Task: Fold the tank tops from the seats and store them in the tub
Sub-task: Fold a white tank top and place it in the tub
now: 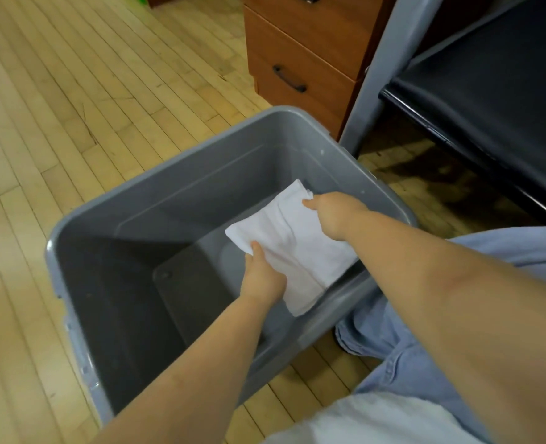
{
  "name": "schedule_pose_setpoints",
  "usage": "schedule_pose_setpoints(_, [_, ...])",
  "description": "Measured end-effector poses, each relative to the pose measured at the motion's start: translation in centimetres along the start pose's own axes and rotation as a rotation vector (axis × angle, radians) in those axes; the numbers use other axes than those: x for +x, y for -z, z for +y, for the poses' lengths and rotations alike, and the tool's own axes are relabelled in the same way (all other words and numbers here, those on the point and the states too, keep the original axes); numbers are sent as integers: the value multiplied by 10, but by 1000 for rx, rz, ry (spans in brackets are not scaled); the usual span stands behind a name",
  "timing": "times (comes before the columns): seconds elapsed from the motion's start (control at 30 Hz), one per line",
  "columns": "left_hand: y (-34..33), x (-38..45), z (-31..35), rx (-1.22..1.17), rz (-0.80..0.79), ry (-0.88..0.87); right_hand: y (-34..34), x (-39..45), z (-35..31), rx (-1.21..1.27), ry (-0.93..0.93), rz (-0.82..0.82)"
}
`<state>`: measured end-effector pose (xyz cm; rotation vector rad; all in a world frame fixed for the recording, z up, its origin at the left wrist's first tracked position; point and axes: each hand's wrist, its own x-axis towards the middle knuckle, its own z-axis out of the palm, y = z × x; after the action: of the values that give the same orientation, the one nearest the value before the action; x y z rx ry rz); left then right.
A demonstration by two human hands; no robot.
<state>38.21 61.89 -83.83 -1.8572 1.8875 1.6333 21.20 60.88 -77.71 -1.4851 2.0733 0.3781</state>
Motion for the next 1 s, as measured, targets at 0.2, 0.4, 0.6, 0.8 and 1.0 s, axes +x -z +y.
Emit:
schedule_pose_setpoints(0.2, [-3,6,5,223,-139,204,-10,6,11,-8,-86,-102])
schedule_pose_setpoints(0.4, [9,17,9,535,-31,37,-21,-3,28,-32,-69,-92])
schedule_pose_setpoints(0.6, [20,5,61,695,85,-253,5,-22,18,-52,43,1])
schedule_pose_setpoints(0.8, [12,-32,124,886,206,-537,48,-64,28,-190,221,118])
schedule_pose_setpoints(1.0, [-9,-85,192,779,100,-678,94,-149,101,-145,145,280])
